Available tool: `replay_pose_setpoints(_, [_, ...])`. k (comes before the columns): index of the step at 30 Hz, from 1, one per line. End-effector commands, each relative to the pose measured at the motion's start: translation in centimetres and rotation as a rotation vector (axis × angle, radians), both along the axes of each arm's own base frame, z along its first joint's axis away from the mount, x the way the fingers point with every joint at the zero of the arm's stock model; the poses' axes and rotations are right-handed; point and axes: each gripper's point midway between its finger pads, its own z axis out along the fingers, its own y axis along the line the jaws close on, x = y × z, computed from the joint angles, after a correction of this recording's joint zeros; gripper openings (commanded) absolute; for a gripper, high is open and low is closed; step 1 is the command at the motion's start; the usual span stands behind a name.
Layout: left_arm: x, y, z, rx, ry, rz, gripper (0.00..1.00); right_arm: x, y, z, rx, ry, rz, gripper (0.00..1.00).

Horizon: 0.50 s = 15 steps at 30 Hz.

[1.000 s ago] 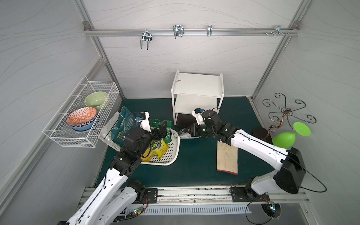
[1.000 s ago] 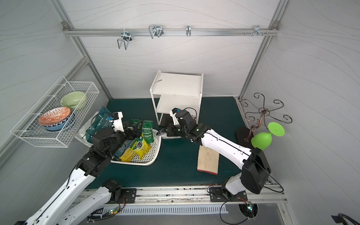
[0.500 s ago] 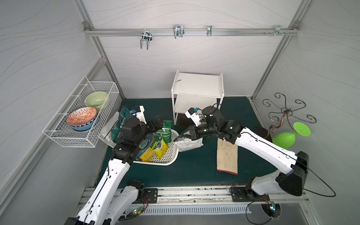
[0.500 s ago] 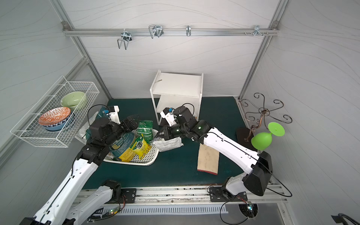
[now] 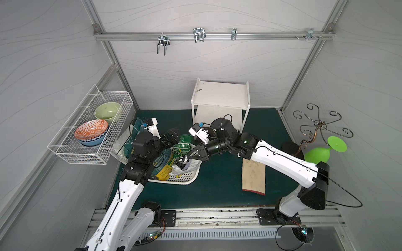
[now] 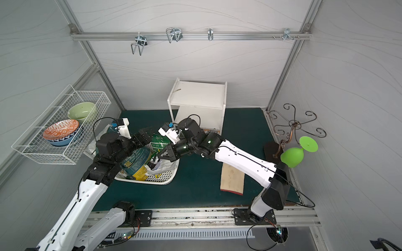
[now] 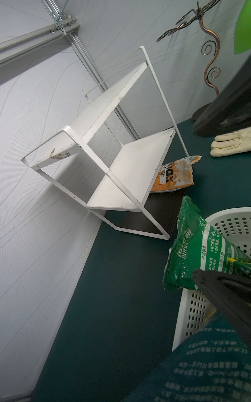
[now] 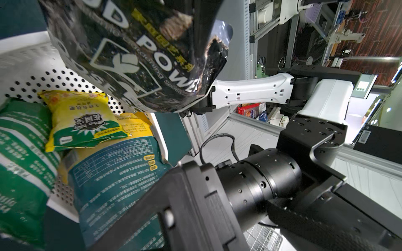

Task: Take down the fertilizer bag from the shelf
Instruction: Place the fertilizer bag in the storage box.

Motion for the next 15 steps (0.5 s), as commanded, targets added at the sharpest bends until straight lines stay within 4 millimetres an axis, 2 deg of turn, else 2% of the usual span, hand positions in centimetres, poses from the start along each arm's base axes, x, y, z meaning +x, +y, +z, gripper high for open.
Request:
replay_pose_setpoints(1, [0.0, 0.7, 2.9, -0.015, -0.083, 0.034, 0.99, -0.3, 1.4, 4.6, 0.178, -0.085, 0.065, 0.00])
replay_pose_setpoints(6, [-0.2, 1.2, 2.9, -0.007, -0.095, 0.056, 0.99, 0.0, 3.6, 1.6, 0.154, -0.013, 0.086, 0.00])
replay_pose_setpoints(13, [-0.5, 1.3, 2.7, 0.002, -0.098, 0.062, 0.99, 0.9, 5.3, -5.7, 0.014, 0.077, 0.066, 0.00])
replay_pose_setpoints(15, [-0.4, 1.4, 2.6, 0.004, -0.099, 0.064, 0.99, 1.0, 5.6, -7.2, -0.017, 0.108, 0.065, 0.00])
